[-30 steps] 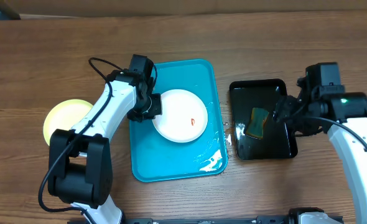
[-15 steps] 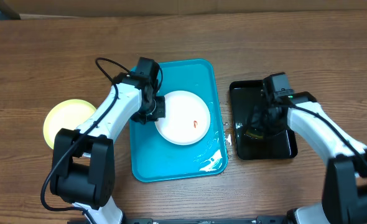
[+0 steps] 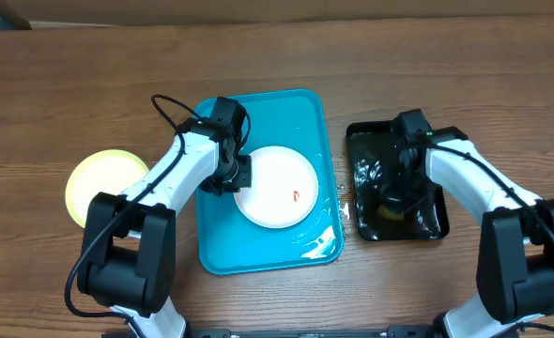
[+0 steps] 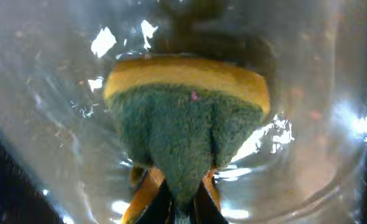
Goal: Clean dirty plates on tray and stack at the side
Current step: 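Grasp the sponge in the black tray with the right gripper, then scrub the white plate with the sponge in the right gripper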
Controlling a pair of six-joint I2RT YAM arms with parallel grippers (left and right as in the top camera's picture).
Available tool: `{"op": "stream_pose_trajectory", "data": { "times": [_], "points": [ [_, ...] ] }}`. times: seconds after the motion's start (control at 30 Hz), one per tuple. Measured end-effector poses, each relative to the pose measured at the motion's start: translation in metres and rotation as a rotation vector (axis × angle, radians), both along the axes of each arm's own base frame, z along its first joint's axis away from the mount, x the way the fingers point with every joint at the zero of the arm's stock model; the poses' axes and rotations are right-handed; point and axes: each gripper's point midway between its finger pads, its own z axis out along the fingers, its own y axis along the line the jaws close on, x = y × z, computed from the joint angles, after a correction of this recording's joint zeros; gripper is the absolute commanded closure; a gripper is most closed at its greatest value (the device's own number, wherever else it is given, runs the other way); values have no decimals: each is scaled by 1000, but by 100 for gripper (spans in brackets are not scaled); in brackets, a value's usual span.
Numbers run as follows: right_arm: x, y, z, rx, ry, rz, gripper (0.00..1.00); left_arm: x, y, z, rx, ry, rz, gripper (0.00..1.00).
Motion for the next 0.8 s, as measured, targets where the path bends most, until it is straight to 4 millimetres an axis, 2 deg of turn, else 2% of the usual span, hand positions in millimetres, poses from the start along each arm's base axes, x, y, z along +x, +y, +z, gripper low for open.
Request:
{"op": "stream_pose_trajectory", "data": {
  "times": [0.13,0.23,0.3,0.37,0.5,0.53,0.63,0.73,0.8],
  "points": [
    [8,5,24,23,-37,11,96,1,0,0,-1,-3,0,96],
    [19,24,52,101,-125,54,96,1,0,0,-1,-3,-1,96],
    [27,46,70,178,-194,97,96,1,0,0,-1,-3,-1,96],
    [32,79,86,273,-261,159,96,1,0,0,-2,-3,-1,96],
    [32,142,98,390,-335,268,96,0,-2,0,-12,0,-2,96],
    [28,163,98,416,-345,300,96,0,-3,0,-16,1,-2,96],
    [23,202,89,448,-355,340,96,0,-5,0,-26,4,-3,96],
    [16,230,61,446,-321,362,96,0,-6,0,-32,4,-3,96],
    [10,239,41,425,-285,356,96,0,-6,0,-32,3,-3,96]
  ]
}}
